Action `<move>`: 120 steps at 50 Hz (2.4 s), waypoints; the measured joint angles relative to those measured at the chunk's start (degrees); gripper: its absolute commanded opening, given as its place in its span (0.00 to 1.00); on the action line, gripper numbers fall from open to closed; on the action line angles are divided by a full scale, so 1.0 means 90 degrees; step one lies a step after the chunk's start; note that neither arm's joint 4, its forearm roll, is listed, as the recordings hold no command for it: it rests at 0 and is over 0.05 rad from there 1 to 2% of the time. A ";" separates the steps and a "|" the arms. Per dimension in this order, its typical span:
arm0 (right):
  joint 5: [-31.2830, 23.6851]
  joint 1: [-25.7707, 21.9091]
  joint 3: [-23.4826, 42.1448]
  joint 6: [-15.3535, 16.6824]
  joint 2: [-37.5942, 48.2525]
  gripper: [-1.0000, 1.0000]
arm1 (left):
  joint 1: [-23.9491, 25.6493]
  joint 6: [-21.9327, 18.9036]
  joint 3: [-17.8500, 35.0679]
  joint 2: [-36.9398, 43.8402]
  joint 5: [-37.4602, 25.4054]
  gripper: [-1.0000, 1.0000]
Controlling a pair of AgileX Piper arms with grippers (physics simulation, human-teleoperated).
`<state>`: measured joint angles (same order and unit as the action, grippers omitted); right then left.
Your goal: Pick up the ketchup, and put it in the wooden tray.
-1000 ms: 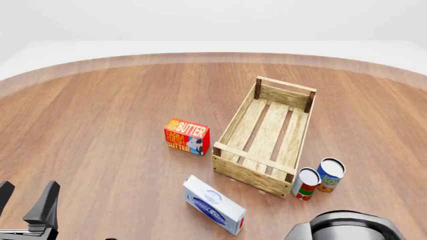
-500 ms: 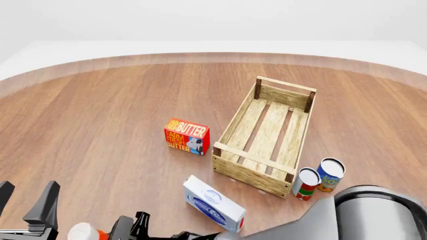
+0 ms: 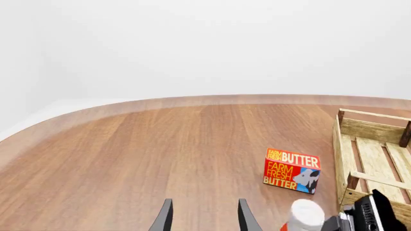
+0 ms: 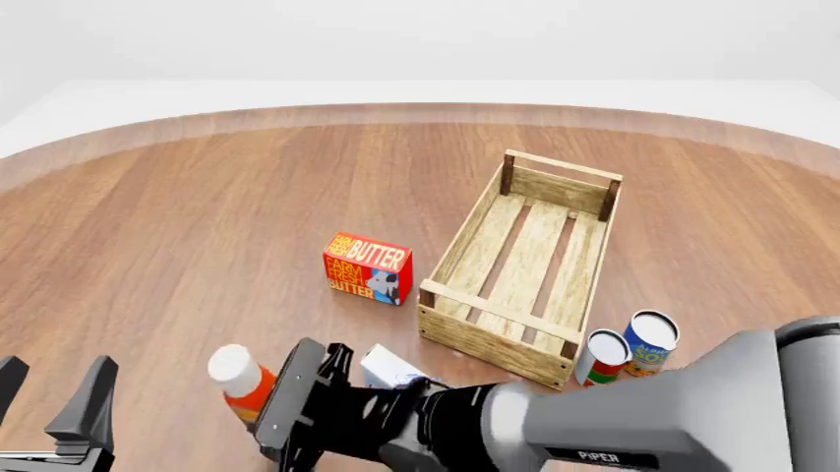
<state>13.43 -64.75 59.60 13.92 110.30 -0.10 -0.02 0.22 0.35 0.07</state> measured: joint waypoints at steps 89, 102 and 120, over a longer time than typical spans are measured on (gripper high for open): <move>-0.2228 0.5193 0.0988 0.0415 -0.1531 0.00 | -0.0001 0.0000 0.0000 0.0000 0.0000 1.00; -0.1853 0.5754 0.0790 0.0360 -0.1107 0.00 | -0.0001 0.0001 0.0000 0.0000 0.0000 1.00; -0.1255 0.5841 0.0662 0.0201 -0.0415 0.00 | -0.0001 0.0001 0.0000 0.0000 0.0000 1.00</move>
<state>2.13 -12.19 65.56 15.73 106.57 -0.11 -0.02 0.22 0.35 0.07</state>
